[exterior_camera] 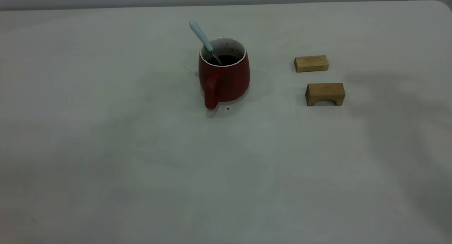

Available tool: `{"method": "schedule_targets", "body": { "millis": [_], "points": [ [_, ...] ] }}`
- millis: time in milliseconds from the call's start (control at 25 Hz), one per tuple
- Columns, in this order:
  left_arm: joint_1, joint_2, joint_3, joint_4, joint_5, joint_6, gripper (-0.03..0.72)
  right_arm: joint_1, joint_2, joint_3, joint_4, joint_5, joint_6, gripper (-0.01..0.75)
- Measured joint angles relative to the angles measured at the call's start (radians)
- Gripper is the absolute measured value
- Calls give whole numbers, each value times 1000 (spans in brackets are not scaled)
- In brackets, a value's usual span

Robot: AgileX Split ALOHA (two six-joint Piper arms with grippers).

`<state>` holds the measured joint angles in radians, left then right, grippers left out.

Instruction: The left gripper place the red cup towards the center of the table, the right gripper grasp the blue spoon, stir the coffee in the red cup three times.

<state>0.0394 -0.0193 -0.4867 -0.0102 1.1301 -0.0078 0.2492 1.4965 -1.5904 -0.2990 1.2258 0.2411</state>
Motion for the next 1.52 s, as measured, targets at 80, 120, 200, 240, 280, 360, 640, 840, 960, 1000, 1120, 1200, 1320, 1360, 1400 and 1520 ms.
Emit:
{"method": "schedule_targets", "body": {
  "millis": [80,120,200,240,280,360,640,840,960,1000,1120,1200,1320,1360,1400,1520],
  "points": [
    [0,0,0,0,0,0,551,0,-147,42,12,6,-4,217],
    [0,0,0,0,0,0,551,0,-223,70,21,10,-16,220],
    [0,0,0,0,0,0,551,0,-362,134,46,13,-55,225],
    [0,0,0,0,0,0,551,0,-433,170,63,13,-74,226],
    [0,0,0,0,0,0,551,0,-491,204,84,13,-89,227],
    [0,0,0,0,0,0,551,0,-626,292,124,13,-101,227],
    [0,0,0,0,0,1,551,-109,-1045,589,266,13,-121,234],
    [0,0,0,0,0,1,551,-152,-1289,750,365,13,-216,236],
    [0,0,0,0,0,1,551,-168,-1424,806,396,13,-312,236],
    [0,0,0,0,0,1,551,-172,-1449,820,402,13,-335,236],
    [0,0,0,0,0,1,551,-180,-1481,878,406,13,-359,236],
    [0,0,0,0,0,1,551,-183,-1481,915,406,13,-361,236],
    [0,0,0,0,0,1,551,-183,-1481,967,404,13,-365,236],
    [0,0,0,0,0,1,551,-183,-1481,986,404,13,-366,236],
    [0,0,0,0,0,1,551,-183,-1481,1005,400,12,-366,236],
    [0,0,0,0,0,1,551,-183,-1481,1056,395,-7,-365,236]
  ]
}}
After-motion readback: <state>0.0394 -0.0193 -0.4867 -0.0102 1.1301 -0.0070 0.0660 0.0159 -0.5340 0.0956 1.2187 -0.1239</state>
